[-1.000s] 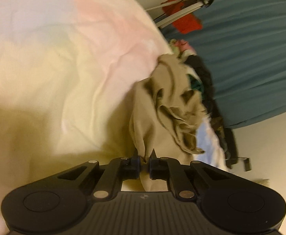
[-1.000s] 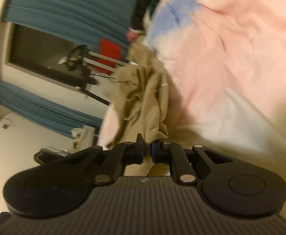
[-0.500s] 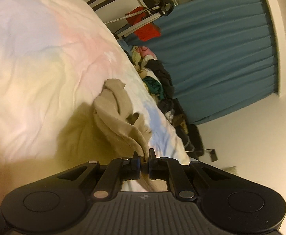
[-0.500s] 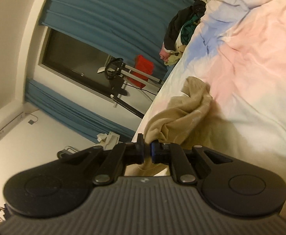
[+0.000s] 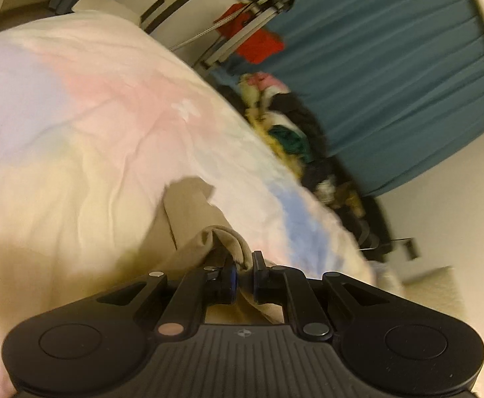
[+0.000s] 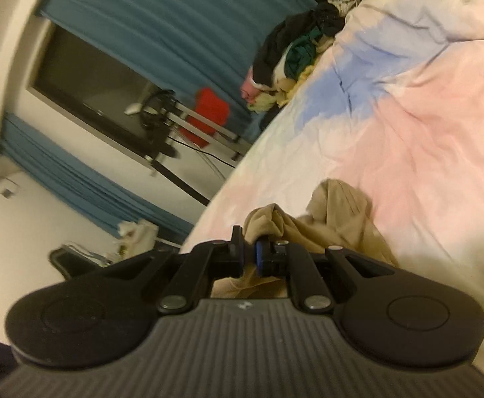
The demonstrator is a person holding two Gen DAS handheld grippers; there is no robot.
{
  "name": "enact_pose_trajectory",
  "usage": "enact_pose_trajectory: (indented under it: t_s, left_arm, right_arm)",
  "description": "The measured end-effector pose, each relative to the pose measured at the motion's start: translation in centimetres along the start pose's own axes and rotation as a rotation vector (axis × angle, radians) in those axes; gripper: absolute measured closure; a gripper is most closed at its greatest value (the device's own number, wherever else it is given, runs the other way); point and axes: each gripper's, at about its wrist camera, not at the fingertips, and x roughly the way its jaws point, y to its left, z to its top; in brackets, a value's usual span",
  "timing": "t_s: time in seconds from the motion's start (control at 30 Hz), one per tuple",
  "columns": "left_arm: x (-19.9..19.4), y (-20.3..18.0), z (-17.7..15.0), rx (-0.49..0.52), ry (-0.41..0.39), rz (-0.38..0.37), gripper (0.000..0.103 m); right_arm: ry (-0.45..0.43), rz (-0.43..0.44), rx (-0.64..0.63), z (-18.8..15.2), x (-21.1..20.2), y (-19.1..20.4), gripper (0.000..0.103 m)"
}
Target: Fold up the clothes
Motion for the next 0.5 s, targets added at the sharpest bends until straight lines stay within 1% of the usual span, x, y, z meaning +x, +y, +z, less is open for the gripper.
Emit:
enact_pose_trajectory:
  t_s: [0.1,0.2,0.33,0.4,0.5]
  left_arm:
    - [3.8,-0.1,1.4,0.036,0.001,0.027,0.094]
    - [7.1,0.4,1.9,0.053,-0.015,0.037,0.094]
    - [10.4,0.8,1.7,0.122,-0.031,0.043,0.094]
    - [11.5,1.0,1.7,0.153,-0.023,0.052,0.094]
    - [12.4,1.2,2.1,0.201,-0.013,0.039,0.094]
  right_arm:
    - [0.021,-0.033,0.021,1.4,4.4,-1.1,0.093]
    - [0.033,-0.037,0.047,2.1,7.2,-2.9,0.093]
    - [0.049,-0.039,0.055,2.4,9.6,-5.0,0.091]
    - [0.07,-0.045,0.042,2.6,10.7,-5.7,0.091]
    - [0.097,-0.045,0.017,2.9,12.0,-6.1,0.091]
